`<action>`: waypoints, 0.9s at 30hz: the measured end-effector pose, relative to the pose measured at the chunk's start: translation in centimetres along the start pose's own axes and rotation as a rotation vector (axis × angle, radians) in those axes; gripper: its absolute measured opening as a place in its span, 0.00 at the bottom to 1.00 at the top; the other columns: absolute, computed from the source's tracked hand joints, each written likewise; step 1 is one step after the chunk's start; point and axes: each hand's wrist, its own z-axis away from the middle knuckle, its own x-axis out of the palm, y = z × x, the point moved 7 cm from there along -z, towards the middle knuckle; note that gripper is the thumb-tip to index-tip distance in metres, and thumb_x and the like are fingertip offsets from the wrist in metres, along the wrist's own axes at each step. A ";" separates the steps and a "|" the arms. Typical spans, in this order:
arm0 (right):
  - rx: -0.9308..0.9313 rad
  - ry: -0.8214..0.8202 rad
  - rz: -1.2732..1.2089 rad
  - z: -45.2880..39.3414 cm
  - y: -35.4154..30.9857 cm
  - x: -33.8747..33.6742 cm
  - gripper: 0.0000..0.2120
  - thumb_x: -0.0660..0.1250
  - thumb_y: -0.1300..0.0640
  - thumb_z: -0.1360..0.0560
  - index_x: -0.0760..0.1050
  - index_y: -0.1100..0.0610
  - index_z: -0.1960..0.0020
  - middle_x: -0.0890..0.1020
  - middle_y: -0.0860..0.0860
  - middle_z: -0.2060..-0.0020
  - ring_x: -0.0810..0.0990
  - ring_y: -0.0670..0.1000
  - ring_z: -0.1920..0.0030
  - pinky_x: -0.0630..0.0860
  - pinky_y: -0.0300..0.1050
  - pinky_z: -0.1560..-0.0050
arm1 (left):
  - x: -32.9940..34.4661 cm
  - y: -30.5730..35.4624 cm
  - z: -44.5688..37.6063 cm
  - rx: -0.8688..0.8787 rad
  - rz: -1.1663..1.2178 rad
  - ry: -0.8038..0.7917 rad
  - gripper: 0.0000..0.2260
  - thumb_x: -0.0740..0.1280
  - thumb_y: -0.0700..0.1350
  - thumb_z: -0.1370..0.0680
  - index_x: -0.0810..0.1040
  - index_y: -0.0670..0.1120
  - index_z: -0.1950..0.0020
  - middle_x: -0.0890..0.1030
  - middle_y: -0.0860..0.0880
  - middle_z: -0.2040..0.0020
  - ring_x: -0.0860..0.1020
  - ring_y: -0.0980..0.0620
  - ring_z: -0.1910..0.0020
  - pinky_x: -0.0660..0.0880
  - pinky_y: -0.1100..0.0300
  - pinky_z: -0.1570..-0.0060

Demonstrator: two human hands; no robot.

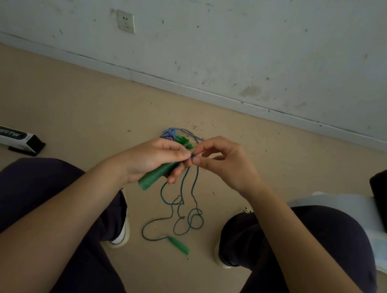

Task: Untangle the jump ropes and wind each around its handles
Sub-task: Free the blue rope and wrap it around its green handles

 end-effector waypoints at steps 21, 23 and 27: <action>0.038 0.191 -0.153 -0.3 0.3 -2.5 0.07 0.64 0.68 0.22 0.74 0.57 0.54 0.81 0.52 0.64 0.80 0.48 0.64 0.76 0.44 0.55 | -2.5 0.6 0.0 0.067 -0.075 0.186 0.08 0.67 0.44 0.23 0.81 0.40 0.54 0.76 0.51 0.70 0.73 0.53 0.72 0.73 0.63 0.65; 0.033 0.169 -0.204 -0.3 0.2 -3.2 0.06 0.65 0.67 0.22 0.74 0.57 0.51 0.81 0.52 0.64 0.77 0.52 0.66 0.75 0.48 0.58 | -3.3 0.6 0.0 0.071 -0.100 0.239 0.07 0.66 0.41 0.20 0.82 0.41 0.54 0.76 0.51 0.70 0.72 0.54 0.72 0.72 0.62 0.66; 0.055 -0.122 -0.162 0.3 -0.4 0.4 0.12 0.73 0.64 0.28 0.75 0.56 0.48 0.82 0.47 0.66 0.77 0.46 0.68 0.74 0.40 0.65 | -1.1 0.3 0.1 0.048 -0.148 0.106 0.09 0.66 0.44 0.21 0.81 0.39 0.53 0.75 0.49 0.69 0.72 0.52 0.73 0.72 0.59 0.67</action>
